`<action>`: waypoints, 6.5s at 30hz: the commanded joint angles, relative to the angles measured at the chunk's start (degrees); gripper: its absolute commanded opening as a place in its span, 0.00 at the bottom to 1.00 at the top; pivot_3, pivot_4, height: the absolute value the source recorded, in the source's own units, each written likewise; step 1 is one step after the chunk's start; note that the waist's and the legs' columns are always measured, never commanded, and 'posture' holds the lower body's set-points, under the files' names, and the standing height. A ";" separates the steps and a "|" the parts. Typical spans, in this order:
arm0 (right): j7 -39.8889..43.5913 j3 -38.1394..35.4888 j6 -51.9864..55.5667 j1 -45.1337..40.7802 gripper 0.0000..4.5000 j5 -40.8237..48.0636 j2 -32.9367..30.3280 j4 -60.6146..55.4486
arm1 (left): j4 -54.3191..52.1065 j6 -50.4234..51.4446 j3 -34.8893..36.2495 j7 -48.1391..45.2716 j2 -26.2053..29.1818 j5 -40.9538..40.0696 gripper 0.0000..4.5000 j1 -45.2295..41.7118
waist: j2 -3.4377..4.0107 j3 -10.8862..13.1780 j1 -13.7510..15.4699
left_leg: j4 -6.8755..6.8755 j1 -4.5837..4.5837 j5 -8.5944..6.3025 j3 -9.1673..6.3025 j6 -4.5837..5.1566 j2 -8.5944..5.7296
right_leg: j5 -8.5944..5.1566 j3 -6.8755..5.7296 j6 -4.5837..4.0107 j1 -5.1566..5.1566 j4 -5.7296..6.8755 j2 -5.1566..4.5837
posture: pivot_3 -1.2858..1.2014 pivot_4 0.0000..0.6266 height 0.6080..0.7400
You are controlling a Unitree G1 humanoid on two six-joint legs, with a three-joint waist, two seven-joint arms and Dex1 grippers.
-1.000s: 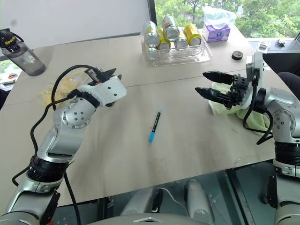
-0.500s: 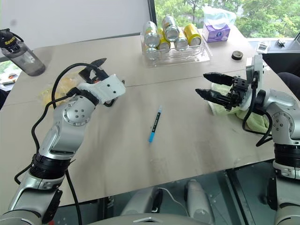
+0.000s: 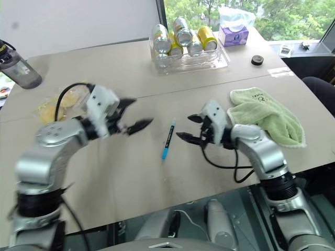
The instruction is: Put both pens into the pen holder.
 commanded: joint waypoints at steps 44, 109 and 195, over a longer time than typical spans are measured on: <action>-19.46 7.04 27.99 -13.35 0.61 -13.10 16.03 8.13 | -4.92 8.41 18.33 -1.23 16.47 -17.24 1.00 19.21 | 0.03 -0.05 0.29 | -0.17 0.11 0.03 -0.11 -0.06 -0.05 | -0.01 -0.15 -0.02 0.16 -0.17 -0.03 | 0.52 0.24 0.99; -5.70 -5.76 17.78 -11.82 0.00 -3.90 13.02 -2.78 | 7.38 -1.02 12.77 15.46 -13.32 -32.34 1.00 0.77 | 0.05 -0.06 0.50 | -0.28 0.02 0.03 -0.47 -0.07 -0.05 | 0.00 -0.51 -0.02 0.30 -0.53 -0.09 | 0.52 0.24 0.99; 23.34 -26.50 -10.84 0.30 0.81 21.29 -14.29 3.57 | 35.12 -56.90 -19.62 44.72 -13.15 49.63 0.00 -15.42 | -0.01 -0.06 3.37 | -0.09 -0.07 0.03 -0.48 -0.03 -0.08 | 0.03 -0.57 0.00 0.40 -0.60 -0.14 | 0.52 0.24 0.99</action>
